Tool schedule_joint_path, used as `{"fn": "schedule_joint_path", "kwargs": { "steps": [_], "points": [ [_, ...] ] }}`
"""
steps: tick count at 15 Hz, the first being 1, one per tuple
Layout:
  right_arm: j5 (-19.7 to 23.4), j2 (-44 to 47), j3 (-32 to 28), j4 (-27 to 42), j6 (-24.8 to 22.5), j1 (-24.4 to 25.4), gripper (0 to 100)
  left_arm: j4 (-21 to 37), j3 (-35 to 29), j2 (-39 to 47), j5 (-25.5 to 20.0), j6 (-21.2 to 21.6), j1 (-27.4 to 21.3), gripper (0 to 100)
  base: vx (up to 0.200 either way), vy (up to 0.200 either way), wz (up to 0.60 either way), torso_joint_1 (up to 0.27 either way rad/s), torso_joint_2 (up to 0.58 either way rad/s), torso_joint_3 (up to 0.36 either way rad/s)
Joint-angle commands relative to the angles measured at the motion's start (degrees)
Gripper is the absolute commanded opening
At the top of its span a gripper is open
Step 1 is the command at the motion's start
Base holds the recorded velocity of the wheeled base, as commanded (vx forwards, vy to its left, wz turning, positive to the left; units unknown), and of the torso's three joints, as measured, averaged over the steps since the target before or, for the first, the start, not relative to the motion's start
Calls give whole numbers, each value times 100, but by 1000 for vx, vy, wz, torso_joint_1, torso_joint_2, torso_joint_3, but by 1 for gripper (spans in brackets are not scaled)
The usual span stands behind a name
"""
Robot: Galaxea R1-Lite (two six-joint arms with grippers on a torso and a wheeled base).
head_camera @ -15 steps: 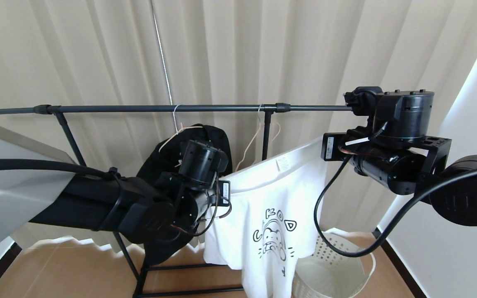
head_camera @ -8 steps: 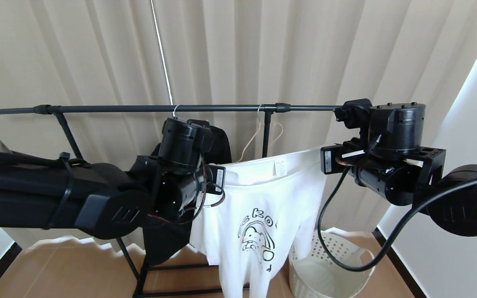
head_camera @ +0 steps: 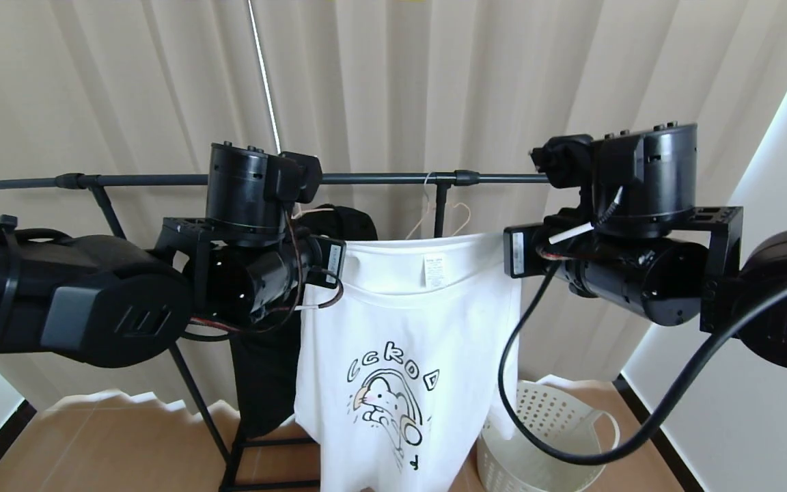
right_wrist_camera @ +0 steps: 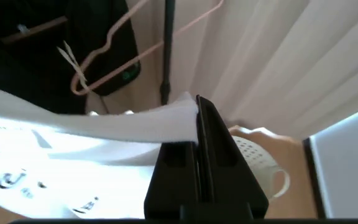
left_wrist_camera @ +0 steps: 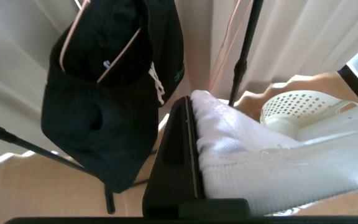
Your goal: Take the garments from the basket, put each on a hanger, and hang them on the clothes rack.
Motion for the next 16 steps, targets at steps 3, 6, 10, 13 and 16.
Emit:
{"fn": "schedule_joint_path", "kwargs": {
  "steps": [3,6,10,13,16],
  "points": [
    [18,301,-780,16,626,20,0,-19,71,-218,-32,15,24,0,0,0,0,0,0,0],
    [-43,362,-1000,-10,942,2,0,-28,62,-289,-14,33,6,0,0,0,0,0,0,0],
    [-87,46,-402,7,467,-15,0,-28,-70,-245,-23,33,6,0,0,0,0,0,0,0],
    [-43,-719,837,7,-842,204,0,-19,-738,353,-137,50,50,0,0,0,0,0,0,0],
    [45,-1141,1382,78,-1220,1189,0,-11,-1749,951,-928,191,86,0,0,0,0,0,0,0]
  ]
}}
